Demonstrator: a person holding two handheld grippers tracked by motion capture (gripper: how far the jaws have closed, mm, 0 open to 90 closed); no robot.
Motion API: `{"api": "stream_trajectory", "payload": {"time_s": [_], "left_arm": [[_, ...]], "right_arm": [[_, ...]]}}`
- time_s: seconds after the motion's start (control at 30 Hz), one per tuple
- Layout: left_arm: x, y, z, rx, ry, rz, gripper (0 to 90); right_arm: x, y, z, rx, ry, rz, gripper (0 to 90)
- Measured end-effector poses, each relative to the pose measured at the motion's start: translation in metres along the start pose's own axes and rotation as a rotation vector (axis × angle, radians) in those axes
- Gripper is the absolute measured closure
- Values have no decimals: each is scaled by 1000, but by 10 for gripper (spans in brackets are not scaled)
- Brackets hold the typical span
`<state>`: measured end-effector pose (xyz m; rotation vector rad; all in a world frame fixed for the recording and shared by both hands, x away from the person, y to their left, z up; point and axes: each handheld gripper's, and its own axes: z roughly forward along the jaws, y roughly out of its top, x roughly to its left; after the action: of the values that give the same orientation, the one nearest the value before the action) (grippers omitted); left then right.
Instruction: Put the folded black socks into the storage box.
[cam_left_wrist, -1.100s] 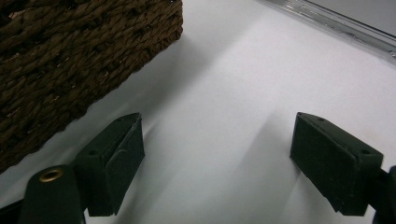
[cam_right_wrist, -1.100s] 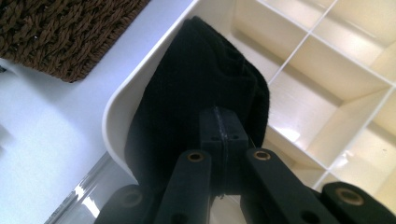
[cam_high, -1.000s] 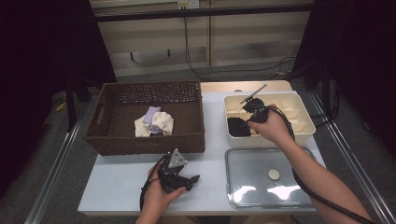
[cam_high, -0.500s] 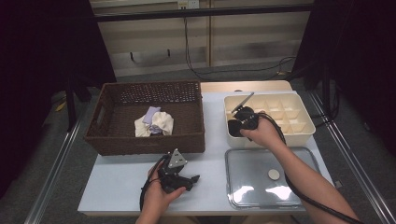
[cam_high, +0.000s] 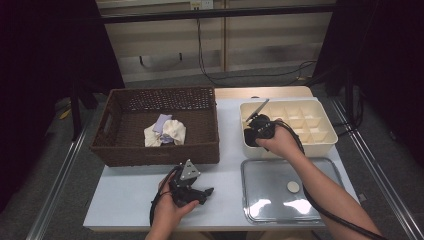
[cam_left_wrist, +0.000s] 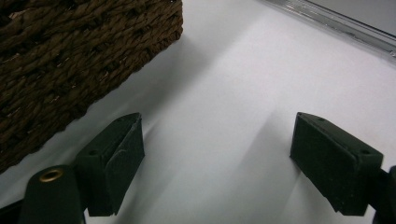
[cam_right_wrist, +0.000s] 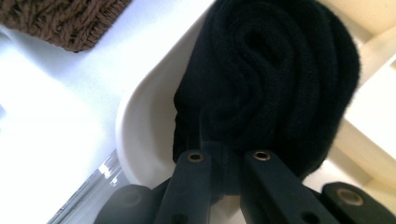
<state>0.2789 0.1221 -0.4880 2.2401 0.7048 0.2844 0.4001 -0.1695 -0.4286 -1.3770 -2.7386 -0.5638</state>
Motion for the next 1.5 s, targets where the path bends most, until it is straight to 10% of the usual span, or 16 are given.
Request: {"api": "stream_trajectory", "payload": {"time_s": [0.73, 1.5], "left_arm": [[0, 0, 0, 0, 0, 0, 172], [0, 0, 0, 1, 1, 2, 172]], "right_arm": [[-3, -5, -34, -58, -7, 8, 827], [2, 9, 3, 63, -28, -31, 900]]}}
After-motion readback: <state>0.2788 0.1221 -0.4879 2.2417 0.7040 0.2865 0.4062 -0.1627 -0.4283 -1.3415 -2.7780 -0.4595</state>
